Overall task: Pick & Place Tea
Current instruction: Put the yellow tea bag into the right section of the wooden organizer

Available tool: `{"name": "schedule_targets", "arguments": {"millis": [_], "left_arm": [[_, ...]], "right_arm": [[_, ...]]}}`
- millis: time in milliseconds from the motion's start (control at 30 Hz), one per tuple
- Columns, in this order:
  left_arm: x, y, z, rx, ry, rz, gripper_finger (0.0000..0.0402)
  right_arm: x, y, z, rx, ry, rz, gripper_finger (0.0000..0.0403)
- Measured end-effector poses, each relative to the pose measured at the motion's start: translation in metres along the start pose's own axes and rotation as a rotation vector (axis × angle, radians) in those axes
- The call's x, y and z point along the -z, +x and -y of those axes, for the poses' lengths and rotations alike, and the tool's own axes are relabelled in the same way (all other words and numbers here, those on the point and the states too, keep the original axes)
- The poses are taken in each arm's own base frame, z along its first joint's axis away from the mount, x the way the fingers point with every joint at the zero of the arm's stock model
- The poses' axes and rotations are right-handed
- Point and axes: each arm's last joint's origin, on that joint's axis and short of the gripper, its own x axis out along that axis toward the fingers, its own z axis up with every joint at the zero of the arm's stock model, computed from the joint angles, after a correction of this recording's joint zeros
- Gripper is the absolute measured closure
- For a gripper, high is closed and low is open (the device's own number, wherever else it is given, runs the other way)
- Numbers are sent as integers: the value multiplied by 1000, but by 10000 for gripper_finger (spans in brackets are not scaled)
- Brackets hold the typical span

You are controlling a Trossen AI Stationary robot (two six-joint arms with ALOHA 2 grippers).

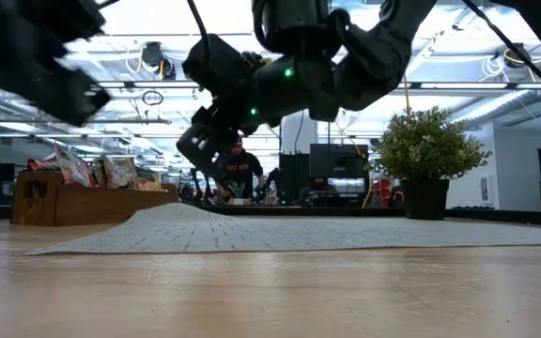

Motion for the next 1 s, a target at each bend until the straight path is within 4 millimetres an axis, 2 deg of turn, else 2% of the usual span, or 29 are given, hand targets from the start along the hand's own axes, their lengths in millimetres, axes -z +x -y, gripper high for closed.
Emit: {"name": "schedule_targets", "arguments": {"millis": [100, 200, 300, 400, 667, 1000], "left_arm": [[2, 4, 21, 82, -113, -112, 229], [5, 13, 36, 149, -218, -115, 229], [16, 27, 46, 166, -213, -110, 229], [18, 40, 54, 183, -185, -74, 229], [40, 78, 54, 103, -161, -145, 229], [47, 103, 60, 243, -172, -117, 229]], "right_arm": [[-9, -12, -3, -3, -8, 19, 275], [-20, -22, -1, -9, -4, 45, 275], [-29, -33, 6, -14, 23, 72, 275], [-31, -42, 7, -27, 24, 84, 275], [-30, -55, 14, -41, 40, 98, 275], [-29, -58, 19, -30, 67, 111, 275]]}}
